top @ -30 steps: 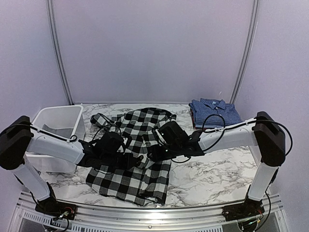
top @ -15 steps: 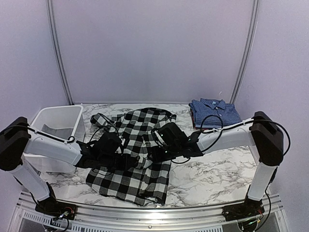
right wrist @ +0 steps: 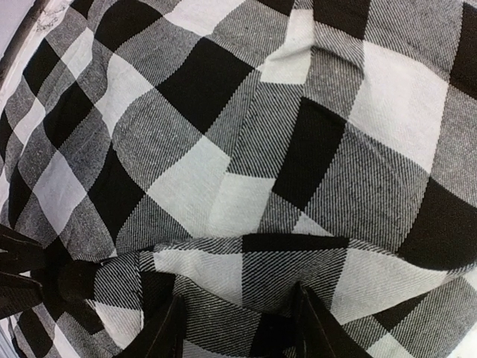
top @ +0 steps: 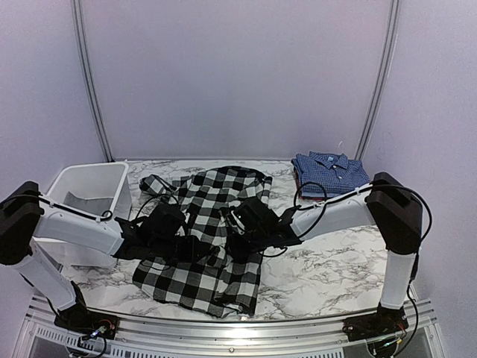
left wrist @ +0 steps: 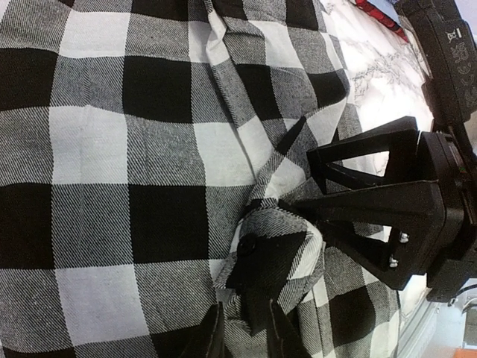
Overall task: Fold and stack the long sleeve shirts
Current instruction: Smooth out the 1/3-folded shirt at the center of the board.
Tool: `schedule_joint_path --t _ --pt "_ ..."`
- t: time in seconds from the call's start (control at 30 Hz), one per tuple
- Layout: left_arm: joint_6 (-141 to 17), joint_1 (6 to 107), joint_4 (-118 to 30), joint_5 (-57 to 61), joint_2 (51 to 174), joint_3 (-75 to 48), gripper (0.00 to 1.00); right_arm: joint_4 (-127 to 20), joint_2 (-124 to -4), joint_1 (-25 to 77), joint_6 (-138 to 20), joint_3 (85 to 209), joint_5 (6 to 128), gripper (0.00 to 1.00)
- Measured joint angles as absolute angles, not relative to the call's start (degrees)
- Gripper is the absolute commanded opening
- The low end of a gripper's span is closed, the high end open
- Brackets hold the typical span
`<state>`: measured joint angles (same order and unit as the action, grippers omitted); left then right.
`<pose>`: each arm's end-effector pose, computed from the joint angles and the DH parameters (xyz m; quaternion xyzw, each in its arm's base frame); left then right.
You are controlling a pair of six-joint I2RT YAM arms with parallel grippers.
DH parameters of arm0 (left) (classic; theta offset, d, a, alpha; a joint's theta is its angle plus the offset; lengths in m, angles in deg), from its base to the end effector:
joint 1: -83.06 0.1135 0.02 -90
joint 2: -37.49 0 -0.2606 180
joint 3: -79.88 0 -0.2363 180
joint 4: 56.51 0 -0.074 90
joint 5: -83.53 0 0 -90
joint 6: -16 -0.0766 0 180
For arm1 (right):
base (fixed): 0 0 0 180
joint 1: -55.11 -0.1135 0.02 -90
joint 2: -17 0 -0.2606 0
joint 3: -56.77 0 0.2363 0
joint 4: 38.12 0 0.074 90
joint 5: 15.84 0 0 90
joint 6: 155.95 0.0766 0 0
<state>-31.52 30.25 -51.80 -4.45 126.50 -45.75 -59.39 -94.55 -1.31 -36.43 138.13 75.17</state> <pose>0.1951 -0.2616 0.1443 0.0889 0.8994 -0.3268 0.2764 0.2300 0.3440 0.1193 -0.2167 0.9187 0.2189 0.2471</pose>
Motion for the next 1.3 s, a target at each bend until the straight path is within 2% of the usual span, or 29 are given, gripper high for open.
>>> schedule_joint_path --t 0.8,0.87,1.1,1.3 --pt "-29.4 30.2 -52.1 3.5 129.8 -41.0 0.36 -60.3 -95.0 -1.4 -37.1 138.4 76.1 0.46" --pt "-29.4 30.2 -52.1 3.8 130.8 -40.5 0.41 -60.2 -95.0 -1.4 -37.1 138.4 76.1 0.46" --pt "-29.2 30.2 -52.0 3.7 133.4 -39.4 0.46 -60.2 -95.0 -1.4 -37.1 138.4 76.1 0.45" --pt "-29.4 30.2 -51.8 2.4 133.9 -39.3 0.46 -60.2 -95.1 -1.4 -37.1 138.4 76.1 0.45"
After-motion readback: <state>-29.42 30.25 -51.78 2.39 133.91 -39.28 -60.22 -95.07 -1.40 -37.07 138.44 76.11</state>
